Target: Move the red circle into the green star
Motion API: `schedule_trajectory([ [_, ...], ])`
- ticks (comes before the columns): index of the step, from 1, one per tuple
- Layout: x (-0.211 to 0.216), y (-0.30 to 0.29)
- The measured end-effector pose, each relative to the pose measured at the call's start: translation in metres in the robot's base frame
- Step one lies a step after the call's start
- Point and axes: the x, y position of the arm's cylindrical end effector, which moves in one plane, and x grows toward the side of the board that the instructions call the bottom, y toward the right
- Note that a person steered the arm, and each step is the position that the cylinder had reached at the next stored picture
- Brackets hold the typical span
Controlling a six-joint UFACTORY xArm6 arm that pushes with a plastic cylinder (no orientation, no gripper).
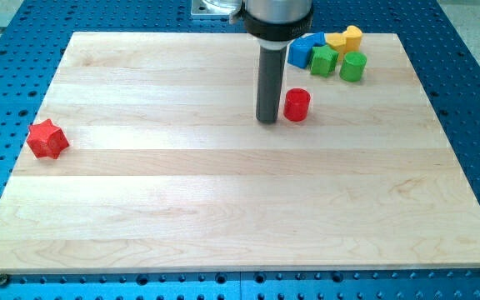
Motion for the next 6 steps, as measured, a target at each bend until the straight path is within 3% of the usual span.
schedule_trajectory([
  [2,-0.040,0.086],
  [3,-0.019,0.109],
  [4,-0.051,0.117],
  [5,-0.051,0.115],
  [6,0.064,0.019],
])
